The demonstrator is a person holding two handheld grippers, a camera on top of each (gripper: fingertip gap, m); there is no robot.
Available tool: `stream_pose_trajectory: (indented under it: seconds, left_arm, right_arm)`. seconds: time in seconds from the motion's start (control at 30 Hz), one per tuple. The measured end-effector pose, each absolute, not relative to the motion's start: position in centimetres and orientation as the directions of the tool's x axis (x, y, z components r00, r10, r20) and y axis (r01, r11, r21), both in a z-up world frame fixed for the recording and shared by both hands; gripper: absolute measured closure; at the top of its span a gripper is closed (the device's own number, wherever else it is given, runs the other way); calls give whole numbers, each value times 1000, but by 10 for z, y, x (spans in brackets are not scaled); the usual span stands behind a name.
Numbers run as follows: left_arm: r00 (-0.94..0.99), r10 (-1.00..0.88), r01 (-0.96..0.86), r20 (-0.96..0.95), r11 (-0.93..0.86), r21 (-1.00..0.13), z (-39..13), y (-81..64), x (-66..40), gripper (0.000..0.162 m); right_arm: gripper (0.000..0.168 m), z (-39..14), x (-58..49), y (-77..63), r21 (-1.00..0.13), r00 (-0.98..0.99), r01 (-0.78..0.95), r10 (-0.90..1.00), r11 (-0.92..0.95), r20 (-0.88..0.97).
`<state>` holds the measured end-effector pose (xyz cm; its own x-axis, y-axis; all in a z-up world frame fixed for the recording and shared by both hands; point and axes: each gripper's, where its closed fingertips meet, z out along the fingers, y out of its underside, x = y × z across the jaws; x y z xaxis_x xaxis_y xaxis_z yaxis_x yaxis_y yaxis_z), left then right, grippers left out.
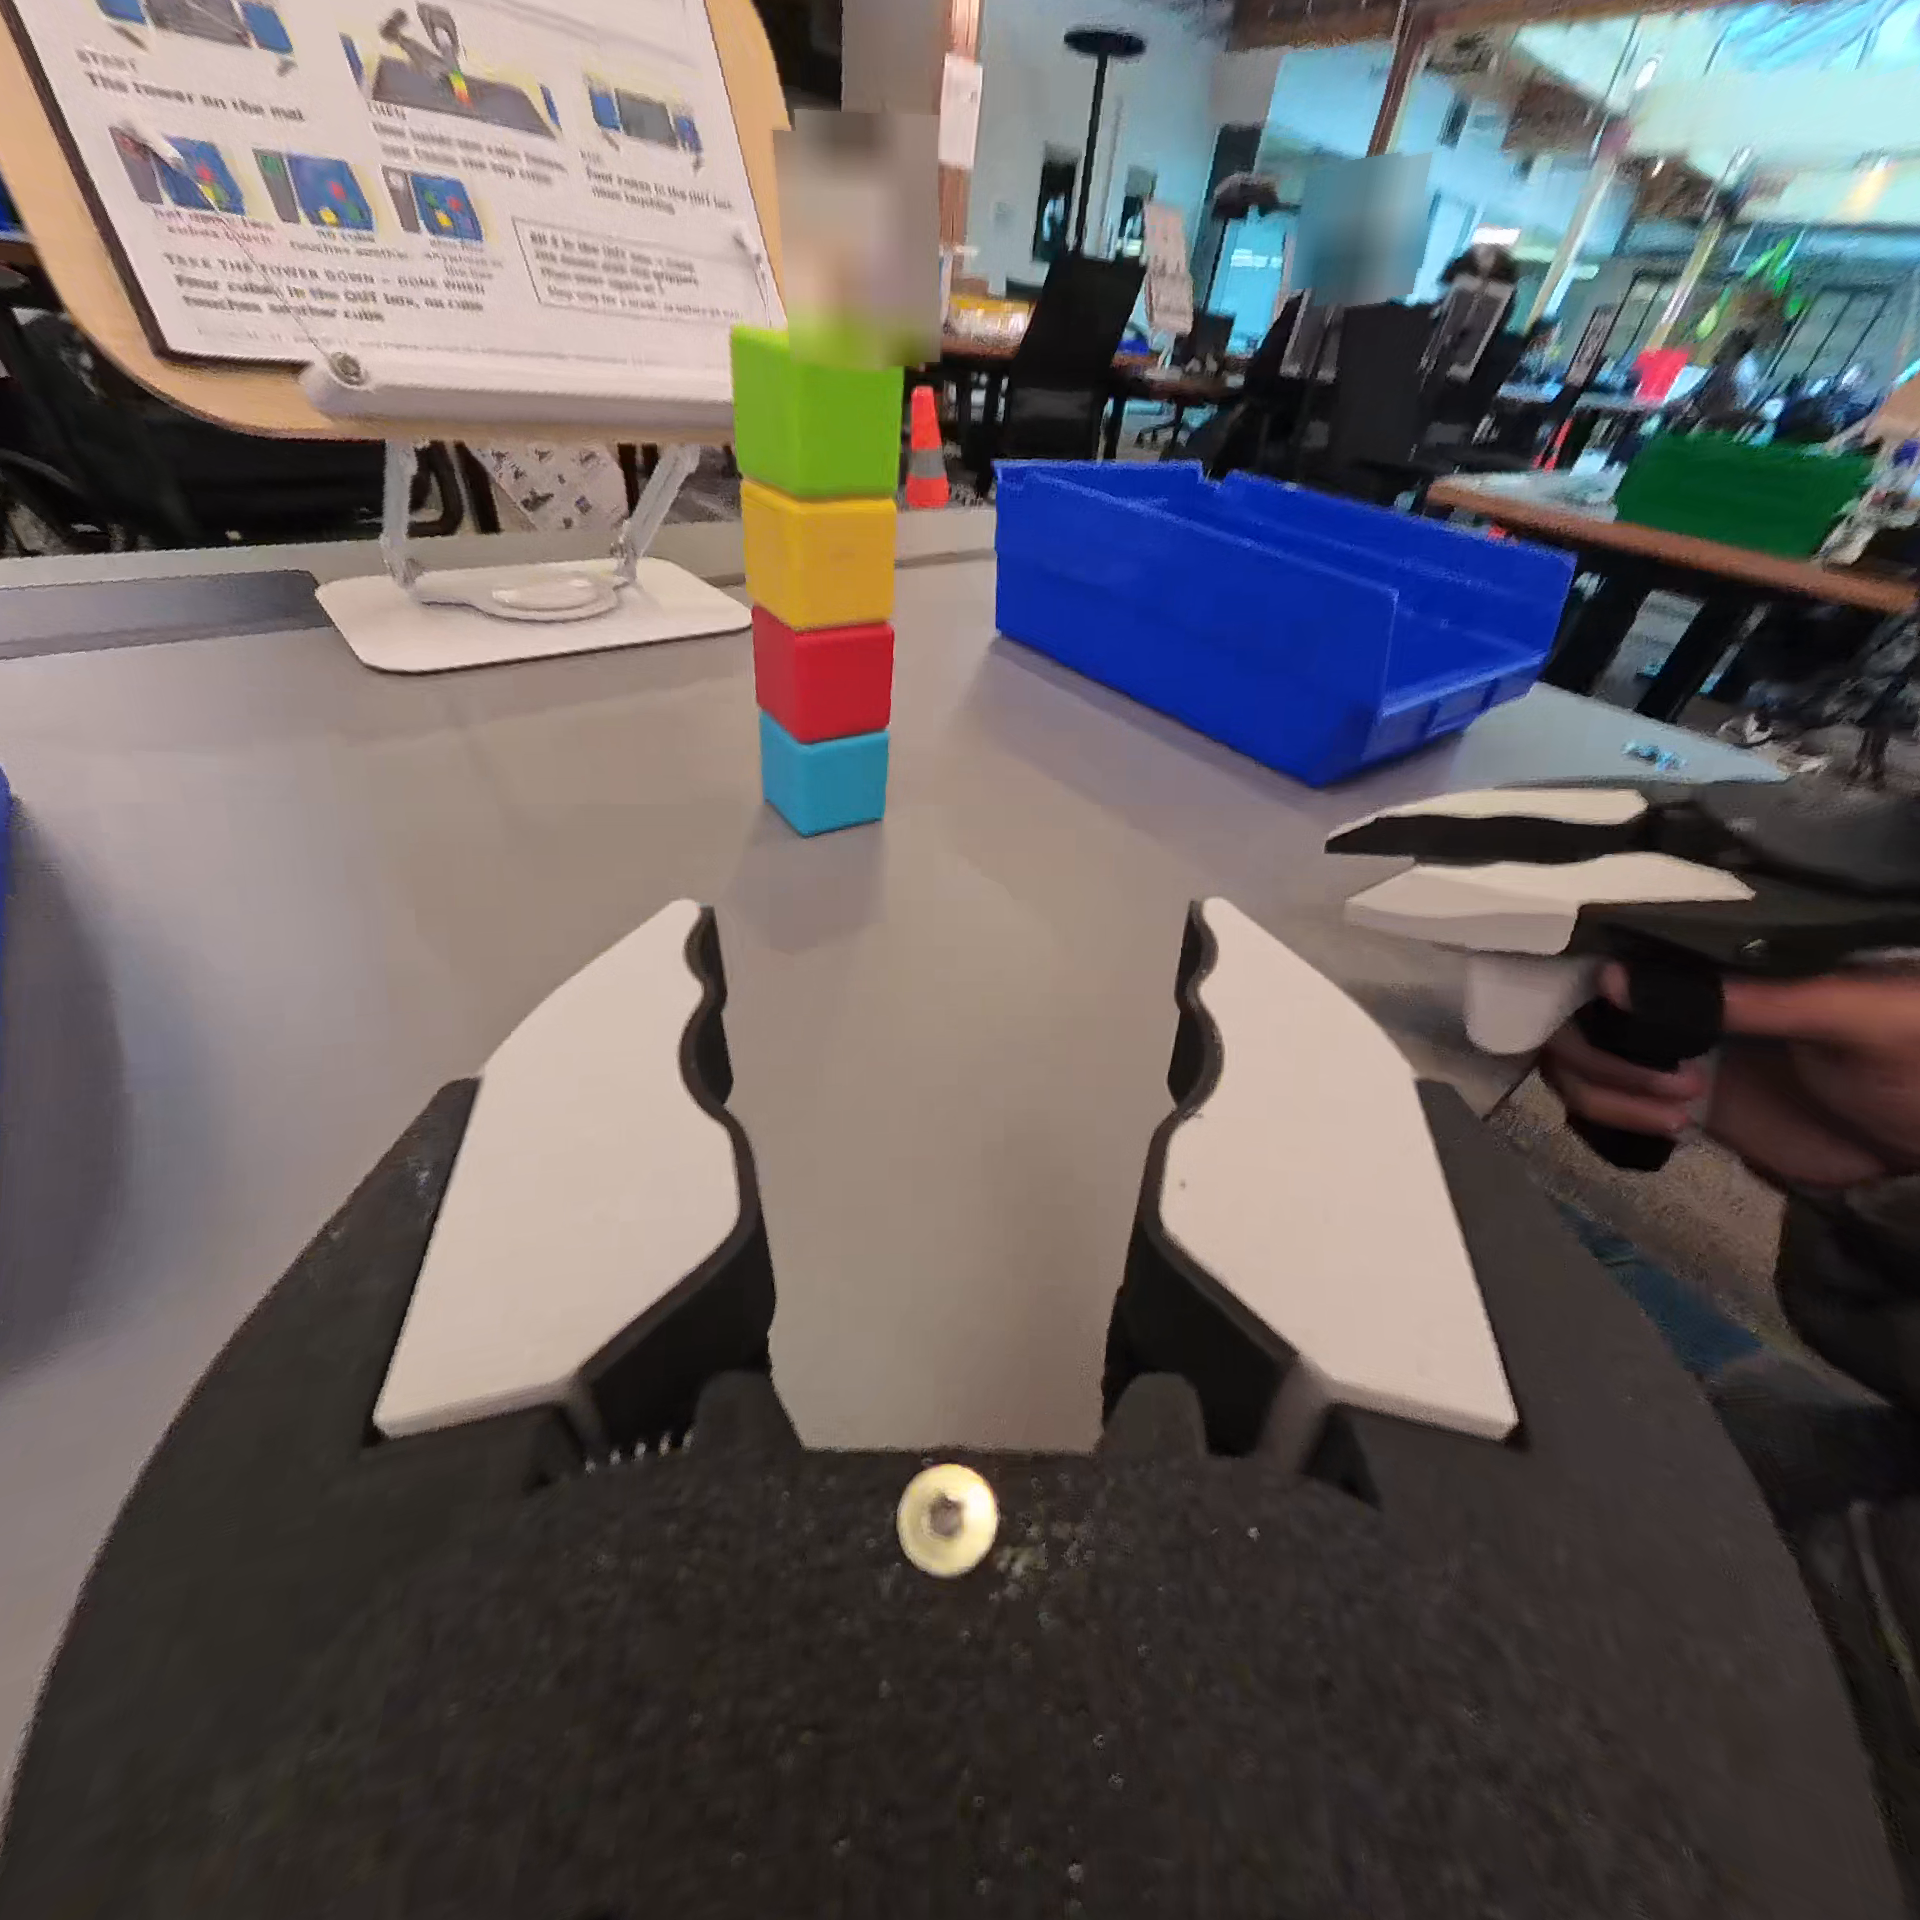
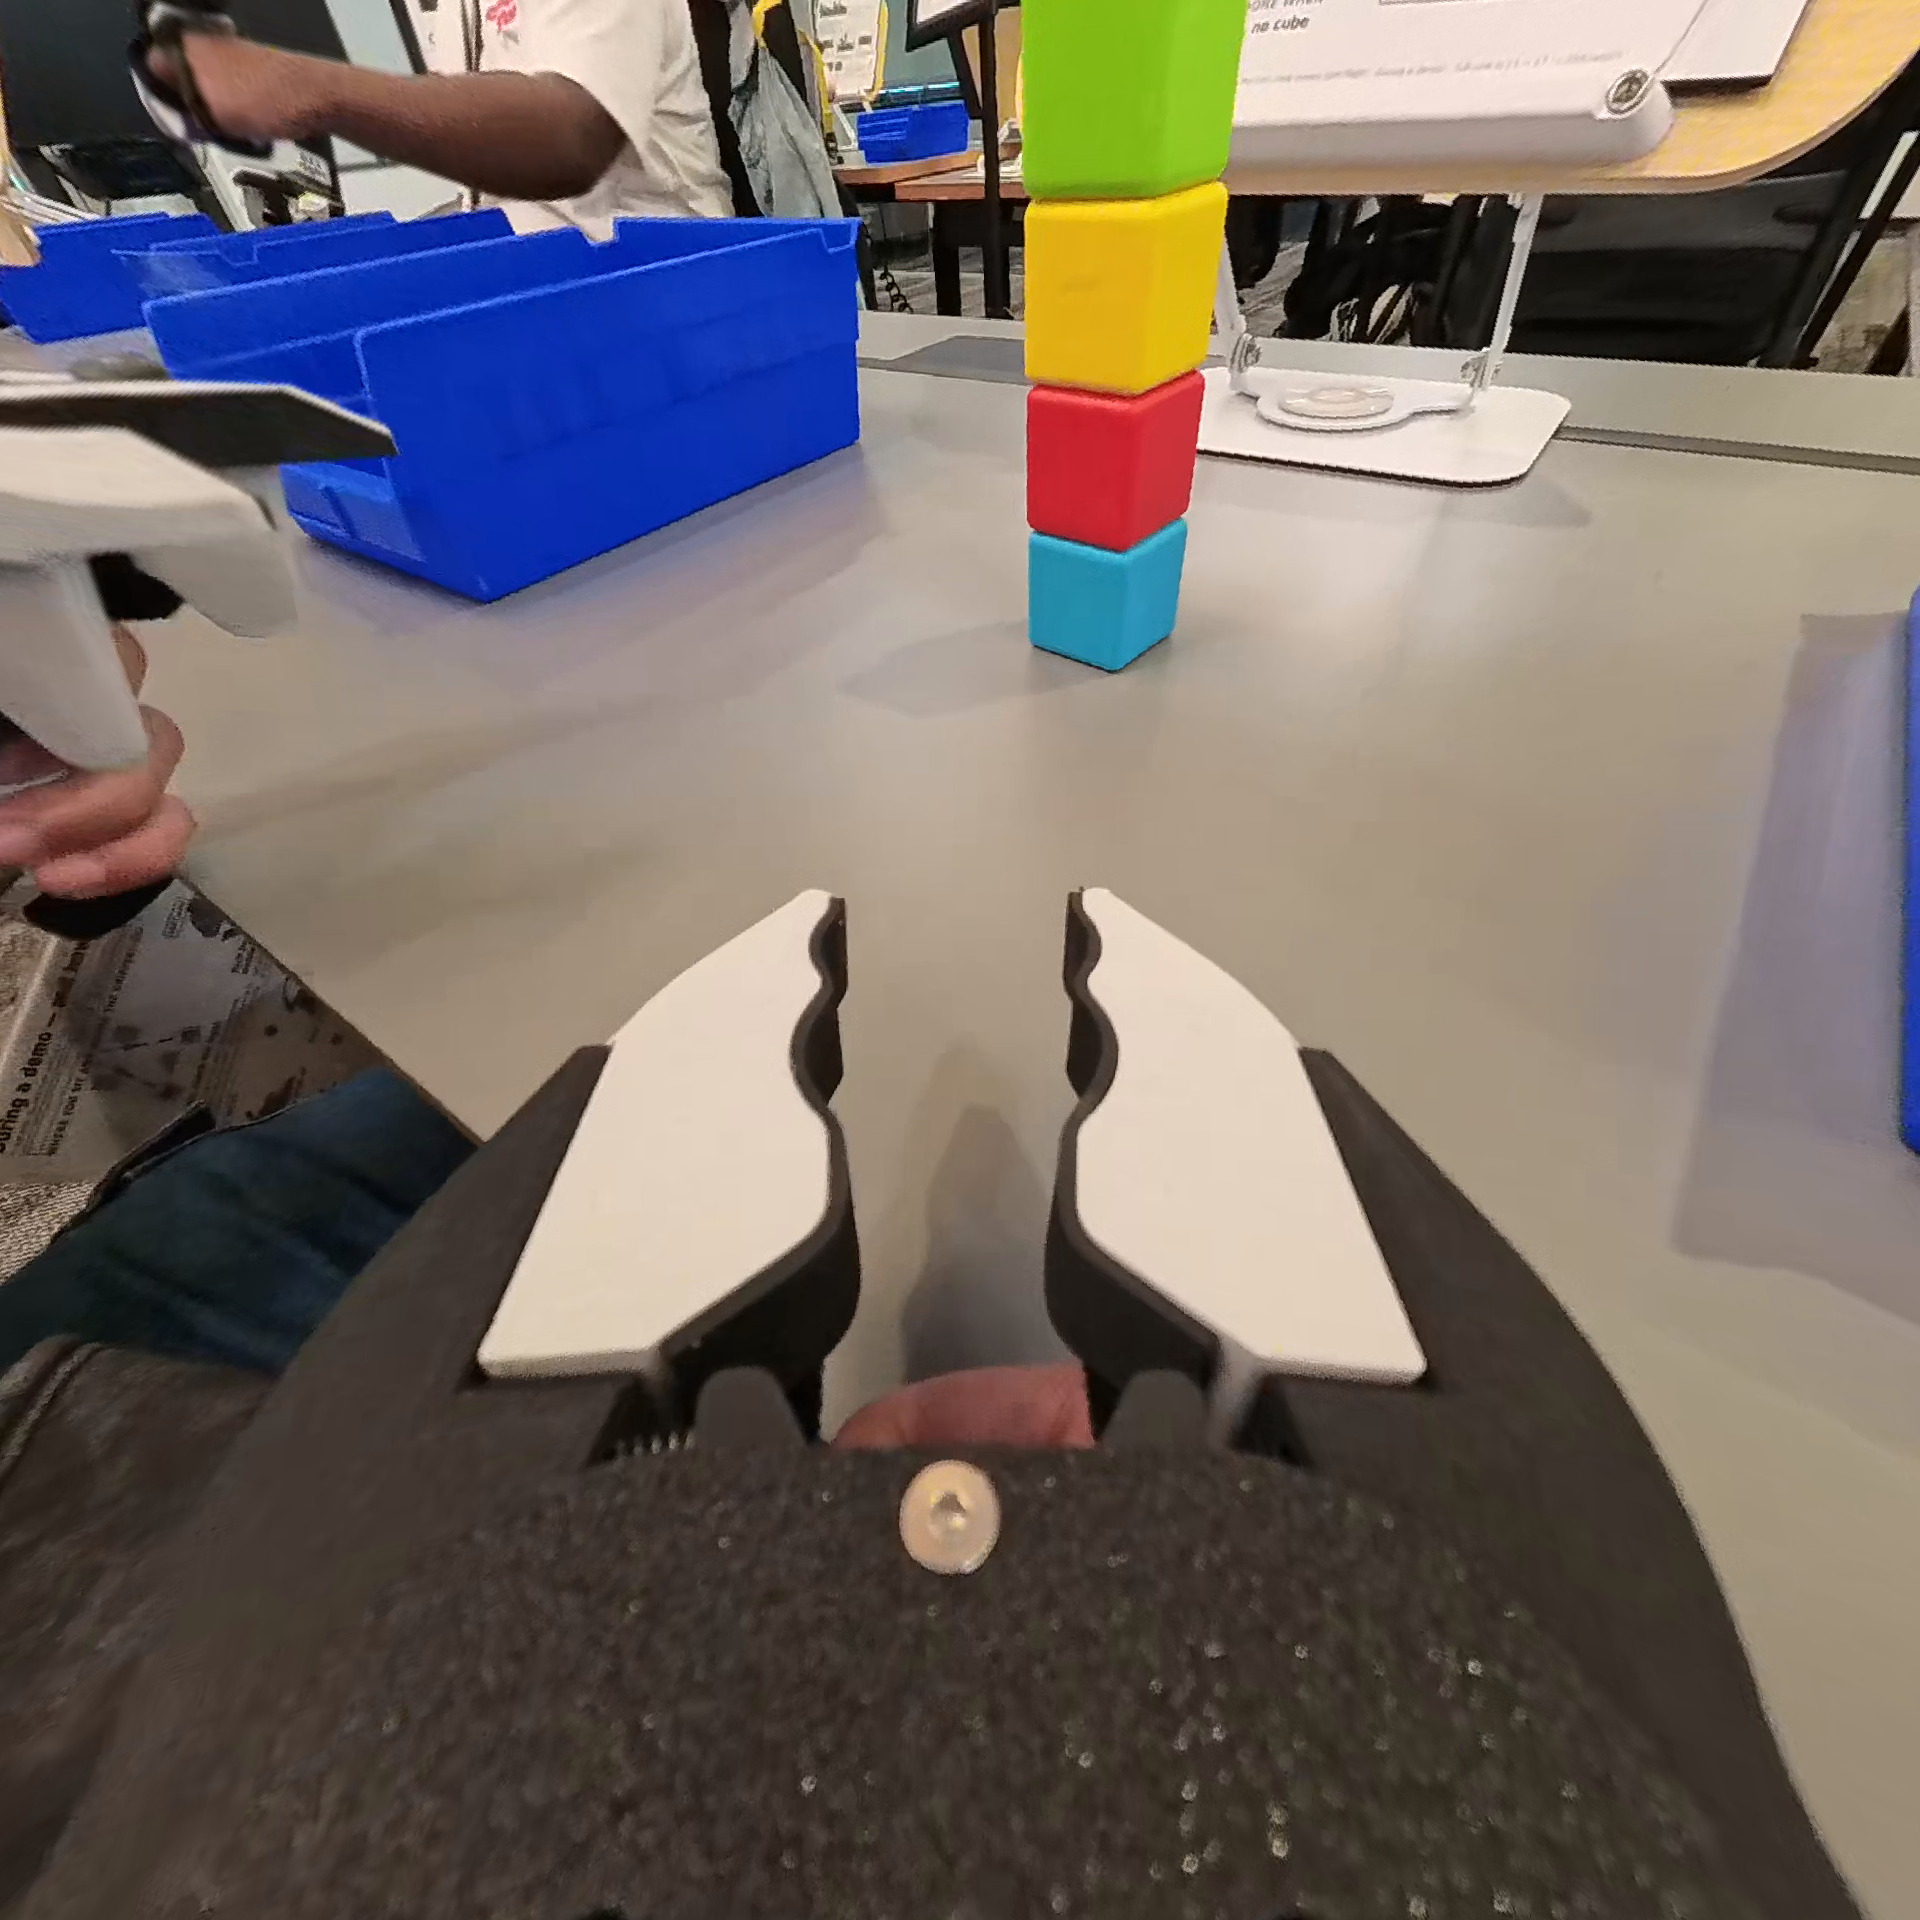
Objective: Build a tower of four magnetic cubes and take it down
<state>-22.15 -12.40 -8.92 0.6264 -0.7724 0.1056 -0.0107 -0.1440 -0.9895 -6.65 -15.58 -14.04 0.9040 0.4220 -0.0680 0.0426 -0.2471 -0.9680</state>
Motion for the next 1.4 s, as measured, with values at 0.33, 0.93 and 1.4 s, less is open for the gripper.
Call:
stream_pose_trajectory:
  seconds: [0.33, 0.93, 1.4]
  left_arm:
    - [551, -808, 17, 210, -240, -971, -98, -123, -215, 84]
    - [267, -960, -45, 86, -102, -994, -67, -26, -160, 82]
    - [-36, -987, -95, 157, -153, -984, -86, 43, -93, 77]
  right_arm:
    - [129, -142, -64, -156, -967, 907, 35, 414, -253, -76]
    - [131, -142, -68, -155, -962, 889, 18, 446, -271, -109]
    - [132, -144, -69, -155, -958, 879, 9, 458, -288, -130]
